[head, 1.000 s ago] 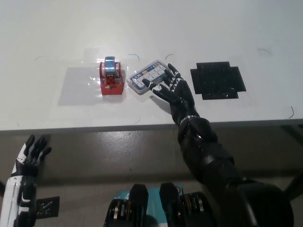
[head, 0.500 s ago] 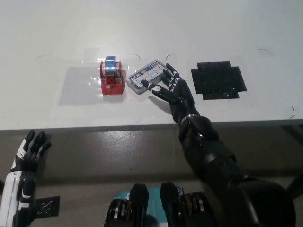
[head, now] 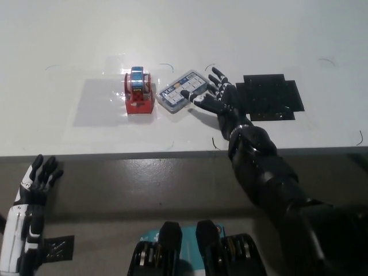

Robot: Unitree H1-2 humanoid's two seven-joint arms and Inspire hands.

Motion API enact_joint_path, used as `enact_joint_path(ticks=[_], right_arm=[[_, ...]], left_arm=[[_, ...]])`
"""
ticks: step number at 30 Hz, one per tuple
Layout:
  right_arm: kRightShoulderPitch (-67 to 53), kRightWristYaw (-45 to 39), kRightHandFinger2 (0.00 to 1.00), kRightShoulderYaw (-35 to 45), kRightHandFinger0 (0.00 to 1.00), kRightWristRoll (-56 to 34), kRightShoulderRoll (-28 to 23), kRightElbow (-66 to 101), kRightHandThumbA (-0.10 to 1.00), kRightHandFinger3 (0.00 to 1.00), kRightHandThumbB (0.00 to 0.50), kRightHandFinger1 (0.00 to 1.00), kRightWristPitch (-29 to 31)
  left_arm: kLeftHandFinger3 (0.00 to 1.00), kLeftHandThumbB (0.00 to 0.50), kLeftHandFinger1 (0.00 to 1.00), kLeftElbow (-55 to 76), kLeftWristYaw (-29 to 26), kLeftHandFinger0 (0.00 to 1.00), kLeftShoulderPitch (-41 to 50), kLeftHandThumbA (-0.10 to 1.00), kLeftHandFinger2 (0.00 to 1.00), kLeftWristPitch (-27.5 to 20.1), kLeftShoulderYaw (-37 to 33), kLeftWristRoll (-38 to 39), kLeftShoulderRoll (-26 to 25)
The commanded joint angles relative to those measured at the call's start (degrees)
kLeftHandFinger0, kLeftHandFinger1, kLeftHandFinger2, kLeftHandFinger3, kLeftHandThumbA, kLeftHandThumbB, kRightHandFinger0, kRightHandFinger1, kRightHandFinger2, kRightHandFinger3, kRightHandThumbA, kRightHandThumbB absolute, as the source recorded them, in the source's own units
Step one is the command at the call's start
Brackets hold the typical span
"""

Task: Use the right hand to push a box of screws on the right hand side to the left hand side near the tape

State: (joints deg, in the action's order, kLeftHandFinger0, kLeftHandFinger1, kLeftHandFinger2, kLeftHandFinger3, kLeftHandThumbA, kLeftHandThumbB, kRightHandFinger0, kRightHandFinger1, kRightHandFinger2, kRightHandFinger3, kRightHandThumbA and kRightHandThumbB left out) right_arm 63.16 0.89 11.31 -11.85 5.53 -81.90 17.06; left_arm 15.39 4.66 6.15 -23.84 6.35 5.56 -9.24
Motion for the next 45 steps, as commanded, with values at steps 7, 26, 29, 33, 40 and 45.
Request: enact_joint_path(ticks=[7, 26, 29, 33, 40, 45], right_arm=[[4.57, 1.05, 1.00, -0.90, 1.00, 0.65, 1.74, 0.32, 1.00, 1.00, 0.160, 1.00, -2.26], [4.44, -0.74, 1.00, -1.55, 1.00, 1.49, 2.28, -0.04, 1.00, 1.00, 0.163, 1.00, -3.16], [4.88, -0.92, 1.00, -1.77, 1.00, 1.62, 2.45, -0.06, 1.00, 1.00, 0.171, 1.00, -3.28], [5.25, -0.97, 1.00, -2.01, 1.00, 1.71, 2.43, -0.08, 1.00, 1.00, 0.176, 1.00, -3.44], [6.08, -1.96, 1.00, -2.94, 1.00, 2.06, 3.35, -0.12, 1.00, 1.00, 0.195, 1.00, -4.02], [6.30, -2.09, 1.00, -3.46, 1.00, 2.25, 3.58, 0.11, 1.00, 1.00, 0.209, 1.00, -3.67]], left_arm=[[1.00, 0.061, 1.00, 1.16, 0.67, 1.00, -1.41, 0.86, 1.00, 0.00, -0.14, 0.50, -1.21], [1.00, 0.036, 1.00, 1.03, 2.29, 1.00, -2.05, 0.83, 1.00, -0.07, -1.10, 1.75, -2.18], [1.00, 0.037, 1.00, 1.28, 2.30, 1.00, -2.54, 0.83, 1.00, 0.55, -1.13, 1.48, -2.31], [1.00, 0.038, 1.00, 0.86, 2.55, 1.00, -3.02, 0.83, 1.00, 0.42, -1.37, 1.30, -2.49], [1.00, 0.047, 1.00, 0.77, 2.19, 1.00, -3.87, 0.83, 1.00, 1.15, -1.33, 0.42, -2.20], [1.00, 0.058, 1.00, 1.03, 2.24, 1.00, -4.31, 0.84, 1.00, 1.74, -1.12, 0.72, -2.52]])
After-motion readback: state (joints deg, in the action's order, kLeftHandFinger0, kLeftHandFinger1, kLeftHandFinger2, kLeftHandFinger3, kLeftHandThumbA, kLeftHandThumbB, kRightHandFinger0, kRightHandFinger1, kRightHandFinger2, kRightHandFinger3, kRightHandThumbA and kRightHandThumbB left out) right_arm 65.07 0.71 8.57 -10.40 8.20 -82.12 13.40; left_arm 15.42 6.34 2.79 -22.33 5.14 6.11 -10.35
